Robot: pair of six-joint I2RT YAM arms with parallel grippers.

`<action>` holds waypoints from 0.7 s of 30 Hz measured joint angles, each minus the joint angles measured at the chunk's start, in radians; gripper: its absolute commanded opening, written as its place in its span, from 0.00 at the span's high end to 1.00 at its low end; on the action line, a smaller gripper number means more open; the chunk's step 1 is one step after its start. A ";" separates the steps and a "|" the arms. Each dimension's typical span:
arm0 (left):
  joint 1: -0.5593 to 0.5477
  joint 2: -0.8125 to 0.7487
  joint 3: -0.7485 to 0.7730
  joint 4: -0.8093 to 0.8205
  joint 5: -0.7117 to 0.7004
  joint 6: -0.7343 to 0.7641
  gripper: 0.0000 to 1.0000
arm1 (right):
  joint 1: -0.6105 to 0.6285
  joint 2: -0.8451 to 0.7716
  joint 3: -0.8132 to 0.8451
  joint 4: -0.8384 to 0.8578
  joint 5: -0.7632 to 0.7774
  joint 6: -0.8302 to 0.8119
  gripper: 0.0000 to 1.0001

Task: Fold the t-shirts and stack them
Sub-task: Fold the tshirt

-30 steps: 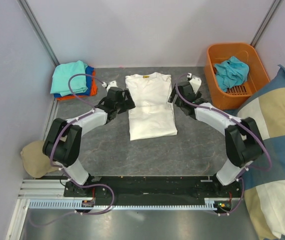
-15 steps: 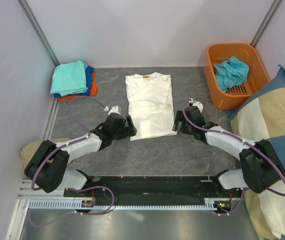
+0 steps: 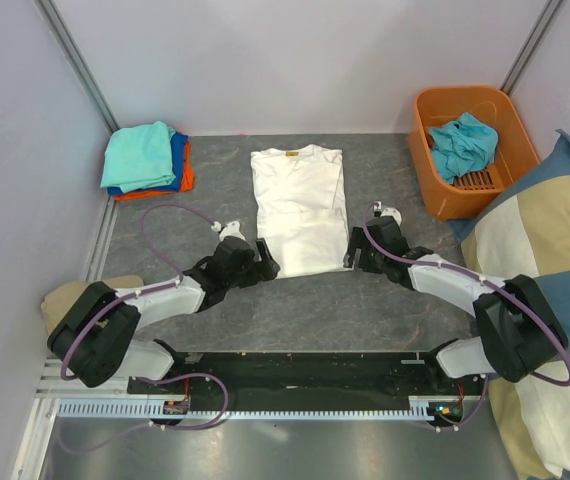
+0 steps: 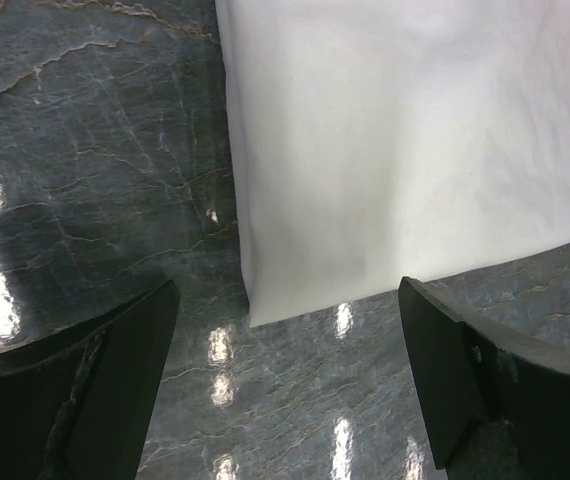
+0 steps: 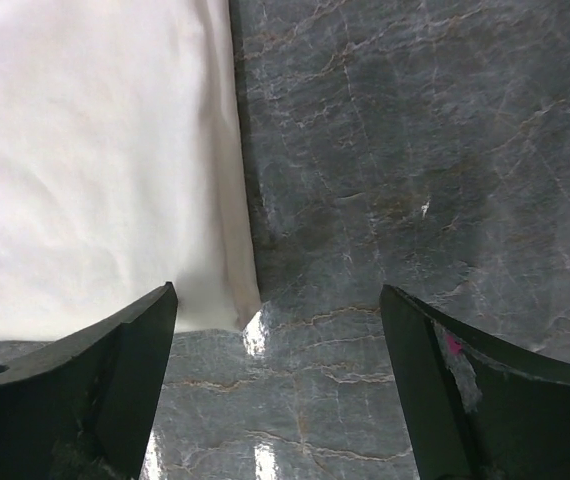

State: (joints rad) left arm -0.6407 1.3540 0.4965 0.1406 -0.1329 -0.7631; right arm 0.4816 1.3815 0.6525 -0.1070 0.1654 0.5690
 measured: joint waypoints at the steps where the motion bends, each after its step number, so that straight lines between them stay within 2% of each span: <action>1: -0.001 0.004 0.000 0.008 0.000 -0.003 0.00 | 0.000 0.014 0.000 0.003 -0.007 -0.002 0.12; 6: -0.011 0.037 0.003 0.063 0.000 -0.015 0.00 | 0.000 0.067 0.001 0.028 -0.029 -0.003 0.17; 7: -0.013 0.043 0.006 0.071 0.000 -0.018 0.00 | 0.000 0.068 0.001 0.034 -0.034 -0.004 0.24; 9: -0.019 0.053 0.011 0.079 0.001 -0.022 0.00 | 0.000 0.074 0.001 0.042 -0.035 -0.008 0.30; 13: -0.029 0.059 0.015 0.085 0.005 -0.029 0.00 | -0.002 0.093 0.003 0.066 -0.043 -0.008 0.50; 15: -0.030 0.059 0.014 0.085 0.006 -0.034 0.00 | -0.002 0.101 0.003 0.076 -0.056 -0.009 0.57; 20: -0.031 0.050 0.008 0.085 0.012 -0.048 0.00 | -0.003 0.108 0.002 0.091 -0.108 0.012 0.67; 21: -0.031 0.044 0.003 0.084 0.013 -0.051 0.00 | -0.003 0.108 0.000 0.096 -0.121 0.015 0.71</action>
State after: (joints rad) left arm -0.6712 1.3983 0.4995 0.2245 -0.1196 -0.8143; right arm 0.4789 1.4899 0.6525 -0.0109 0.0448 0.5838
